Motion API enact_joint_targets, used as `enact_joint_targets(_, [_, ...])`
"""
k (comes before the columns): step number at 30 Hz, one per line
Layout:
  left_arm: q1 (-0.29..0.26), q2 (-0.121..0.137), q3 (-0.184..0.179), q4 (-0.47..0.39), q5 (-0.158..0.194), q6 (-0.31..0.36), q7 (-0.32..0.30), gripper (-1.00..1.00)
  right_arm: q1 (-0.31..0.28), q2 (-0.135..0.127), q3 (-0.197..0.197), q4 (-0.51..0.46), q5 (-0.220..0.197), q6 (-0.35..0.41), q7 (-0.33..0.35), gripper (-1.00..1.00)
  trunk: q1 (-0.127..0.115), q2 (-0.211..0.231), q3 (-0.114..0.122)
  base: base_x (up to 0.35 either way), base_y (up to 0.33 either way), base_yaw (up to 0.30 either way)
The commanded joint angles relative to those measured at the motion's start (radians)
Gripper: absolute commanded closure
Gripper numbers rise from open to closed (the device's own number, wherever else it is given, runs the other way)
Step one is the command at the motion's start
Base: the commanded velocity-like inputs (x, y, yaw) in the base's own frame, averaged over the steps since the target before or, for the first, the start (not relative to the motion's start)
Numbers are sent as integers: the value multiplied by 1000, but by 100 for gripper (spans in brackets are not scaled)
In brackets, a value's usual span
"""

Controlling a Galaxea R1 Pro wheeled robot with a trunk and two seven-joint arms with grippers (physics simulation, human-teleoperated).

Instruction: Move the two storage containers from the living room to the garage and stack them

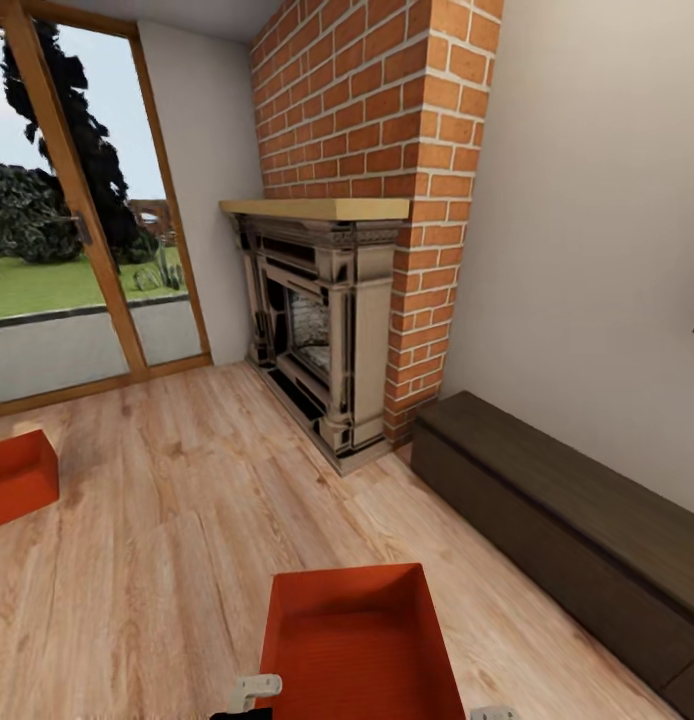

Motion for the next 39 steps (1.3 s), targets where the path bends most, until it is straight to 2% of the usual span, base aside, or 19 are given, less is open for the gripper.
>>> enact_joint_targets(1, [-1, 13, -4, -4, -6, -23, 11, 100, 1, -1, 20, 1, -17, 6, 1, 100, 0, 0, -2, 0, 0, 250])
enact_joint_targets(39, [-1, 13, -6, -3, -6, -24, 15, 100, 1, -3, 19, -3, -17, 6, 1, 100, 0, 0, -32, 0, 0, 250])
